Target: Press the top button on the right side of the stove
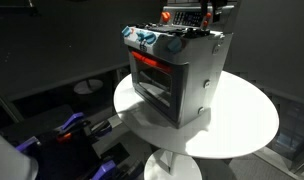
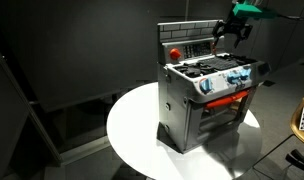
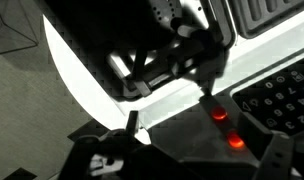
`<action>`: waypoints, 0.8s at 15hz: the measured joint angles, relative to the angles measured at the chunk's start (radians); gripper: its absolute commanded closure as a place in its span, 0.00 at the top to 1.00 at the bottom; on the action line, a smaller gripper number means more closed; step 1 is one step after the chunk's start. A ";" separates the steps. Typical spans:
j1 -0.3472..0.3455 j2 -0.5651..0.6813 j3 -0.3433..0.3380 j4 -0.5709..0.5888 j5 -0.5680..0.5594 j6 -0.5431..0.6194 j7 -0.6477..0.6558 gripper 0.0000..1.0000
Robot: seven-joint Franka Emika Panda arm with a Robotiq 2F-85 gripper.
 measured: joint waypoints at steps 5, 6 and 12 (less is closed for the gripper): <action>0.013 0.025 -0.012 0.031 0.000 -0.011 0.000 1.00; 0.015 0.027 -0.014 0.035 0.000 -0.012 0.000 1.00; 0.022 0.030 -0.023 0.040 0.000 -0.023 0.000 1.00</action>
